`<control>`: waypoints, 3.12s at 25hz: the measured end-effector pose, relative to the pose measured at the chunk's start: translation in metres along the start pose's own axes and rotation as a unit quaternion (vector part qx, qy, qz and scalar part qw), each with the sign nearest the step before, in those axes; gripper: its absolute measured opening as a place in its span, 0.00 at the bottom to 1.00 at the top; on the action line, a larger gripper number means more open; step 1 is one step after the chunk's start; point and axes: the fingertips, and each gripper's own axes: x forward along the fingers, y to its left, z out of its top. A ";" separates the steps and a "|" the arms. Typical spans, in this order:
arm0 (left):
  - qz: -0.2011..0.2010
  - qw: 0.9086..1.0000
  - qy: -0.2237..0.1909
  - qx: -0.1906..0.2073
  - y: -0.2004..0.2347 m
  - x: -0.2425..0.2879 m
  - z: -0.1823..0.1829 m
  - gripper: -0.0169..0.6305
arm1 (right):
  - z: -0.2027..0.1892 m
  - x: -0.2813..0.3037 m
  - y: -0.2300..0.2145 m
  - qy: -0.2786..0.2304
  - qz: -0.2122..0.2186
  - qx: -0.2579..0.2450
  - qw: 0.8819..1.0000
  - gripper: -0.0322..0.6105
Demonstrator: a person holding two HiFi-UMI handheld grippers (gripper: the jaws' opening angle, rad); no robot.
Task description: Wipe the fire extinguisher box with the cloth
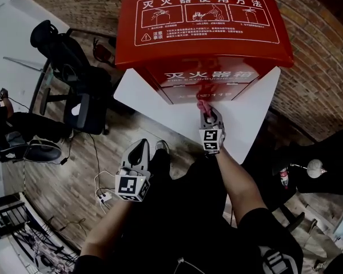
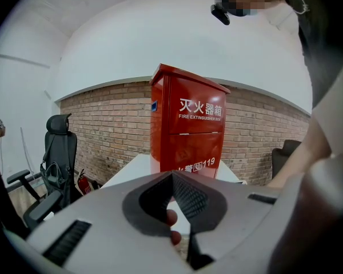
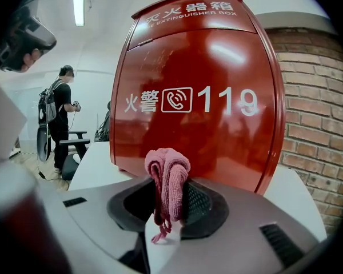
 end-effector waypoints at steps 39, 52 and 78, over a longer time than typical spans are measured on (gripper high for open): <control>-0.004 1.000 -0.023 0.009 -0.046 0.010 0.010 0.07 | -0.045 -0.035 -0.132 0.076 -0.060 -0.019 0.995 0.21; -0.045 0.998 -0.033 -0.003 -0.031 0.029 0.032 0.07 | -0.020 -0.073 -0.144 0.077 -0.101 0.106 0.986 0.21; -0.242 0.962 -0.113 0.058 0.025 0.053 0.160 0.07 | 0.290 -0.189 0.031 -0.104 -0.147 0.148 0.972 0.21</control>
